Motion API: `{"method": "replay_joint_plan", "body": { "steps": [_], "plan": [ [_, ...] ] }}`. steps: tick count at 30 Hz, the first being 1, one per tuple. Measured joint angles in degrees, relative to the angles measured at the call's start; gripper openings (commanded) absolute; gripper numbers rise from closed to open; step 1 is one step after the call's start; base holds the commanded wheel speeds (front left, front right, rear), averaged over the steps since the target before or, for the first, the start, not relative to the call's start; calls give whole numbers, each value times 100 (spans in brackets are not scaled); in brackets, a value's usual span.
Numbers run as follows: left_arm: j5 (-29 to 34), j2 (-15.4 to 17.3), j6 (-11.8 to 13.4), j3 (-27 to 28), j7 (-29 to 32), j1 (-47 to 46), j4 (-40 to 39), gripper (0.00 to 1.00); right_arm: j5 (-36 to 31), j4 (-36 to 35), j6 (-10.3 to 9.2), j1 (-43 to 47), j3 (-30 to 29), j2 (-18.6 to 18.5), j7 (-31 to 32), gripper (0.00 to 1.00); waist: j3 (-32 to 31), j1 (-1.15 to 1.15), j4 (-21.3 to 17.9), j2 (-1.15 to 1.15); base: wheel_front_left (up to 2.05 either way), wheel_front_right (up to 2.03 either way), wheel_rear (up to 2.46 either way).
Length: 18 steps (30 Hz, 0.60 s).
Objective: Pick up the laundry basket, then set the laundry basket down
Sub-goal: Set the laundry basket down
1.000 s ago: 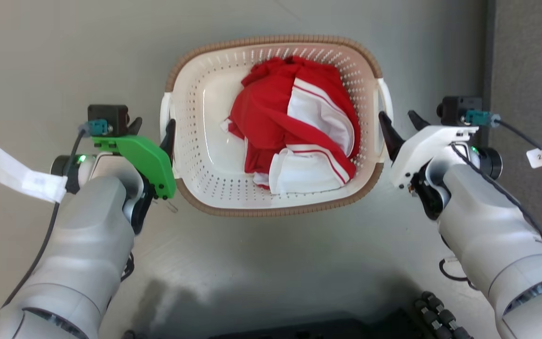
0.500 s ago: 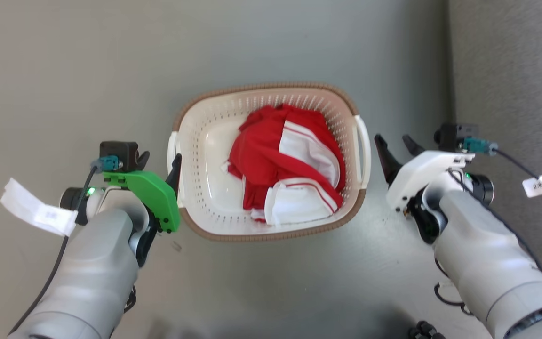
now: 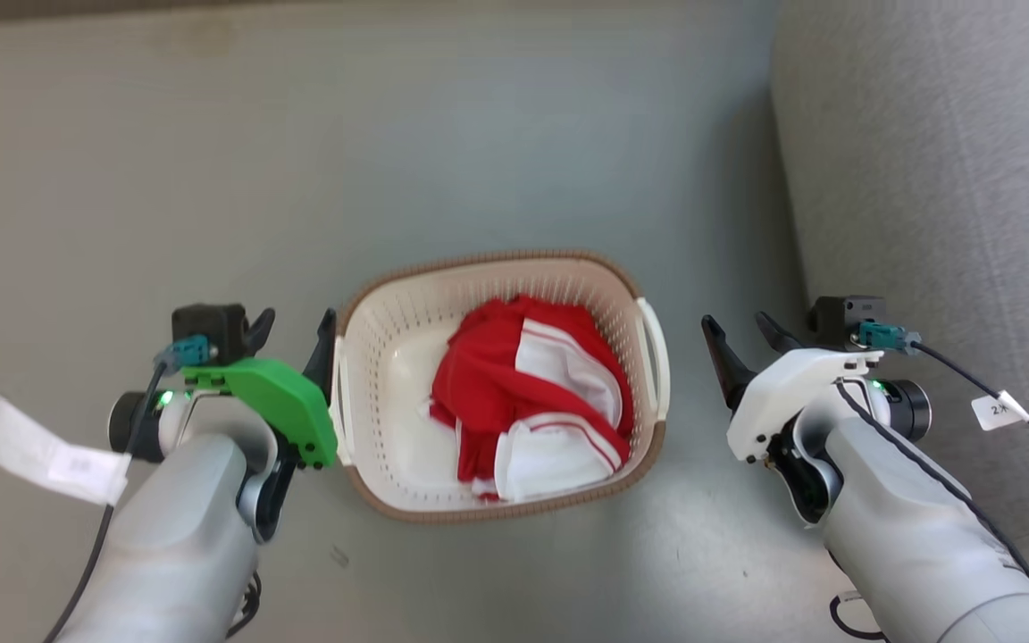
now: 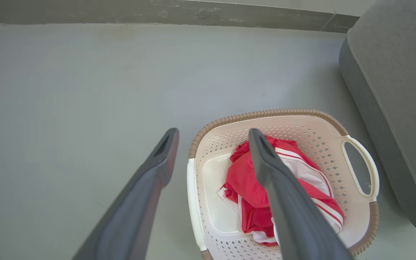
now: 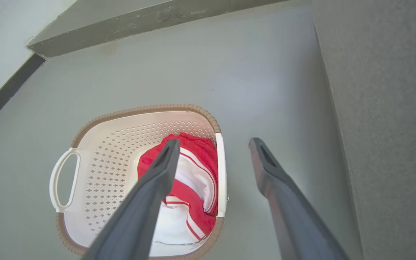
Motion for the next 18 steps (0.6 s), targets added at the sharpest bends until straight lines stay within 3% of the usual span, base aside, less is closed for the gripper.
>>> {"method": "replay_joint_plan", "body": {
  "steps": [18],
  "plan": [
    [637,287,626,726,0,901,-1635,100,-434,-1276,-422,487,-353,-364,-7,100,-1212,0,-122,0,0,0,0]
  ]
}}
